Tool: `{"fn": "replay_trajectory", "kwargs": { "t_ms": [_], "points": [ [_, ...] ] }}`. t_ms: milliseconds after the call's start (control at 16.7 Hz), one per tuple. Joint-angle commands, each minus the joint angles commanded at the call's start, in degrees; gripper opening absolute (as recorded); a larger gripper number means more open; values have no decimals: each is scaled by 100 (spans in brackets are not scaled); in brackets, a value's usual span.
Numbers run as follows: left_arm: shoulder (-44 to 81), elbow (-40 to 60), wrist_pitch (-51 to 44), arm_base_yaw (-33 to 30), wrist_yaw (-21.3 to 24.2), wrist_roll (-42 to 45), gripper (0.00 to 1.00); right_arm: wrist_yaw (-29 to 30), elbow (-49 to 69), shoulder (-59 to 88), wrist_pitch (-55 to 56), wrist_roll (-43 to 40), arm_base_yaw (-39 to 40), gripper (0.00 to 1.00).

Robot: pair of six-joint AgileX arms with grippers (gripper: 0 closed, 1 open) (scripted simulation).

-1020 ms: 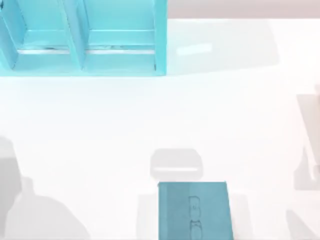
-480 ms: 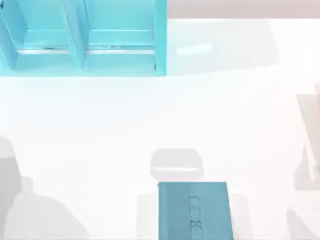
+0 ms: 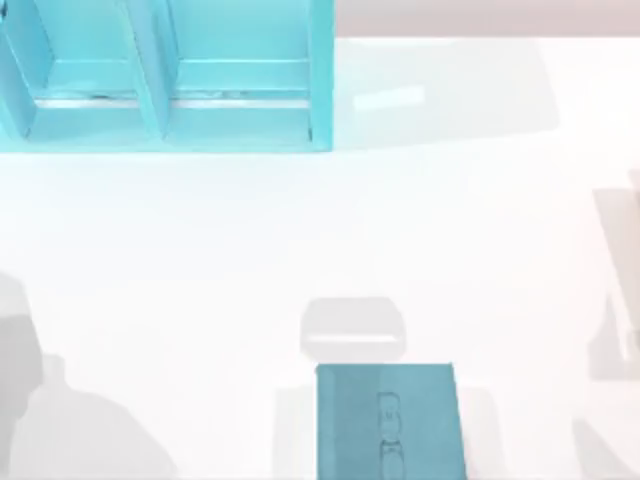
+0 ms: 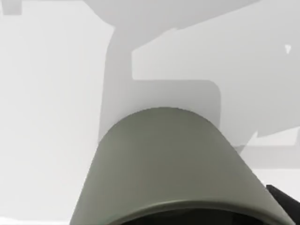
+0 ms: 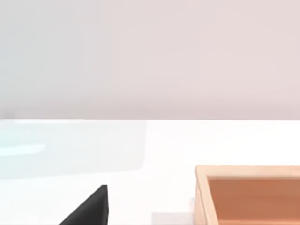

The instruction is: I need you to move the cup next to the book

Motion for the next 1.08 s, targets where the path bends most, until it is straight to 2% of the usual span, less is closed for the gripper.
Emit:
{"fn": "replay_trajectory", "kwargs": {
  "t_ms": [540,900,1080],
  "points": [
    [-390,662,-1105,-7,-2,-9,0,0,0,0,0,0,0,100],
    [-411,699,-1135,-3,1,-9,0,0,0,0,0,0,0,100],
    [-405,771,-1118,-173,-55,-321,0,0,0,0,0,0,0,100]
  ]
}}
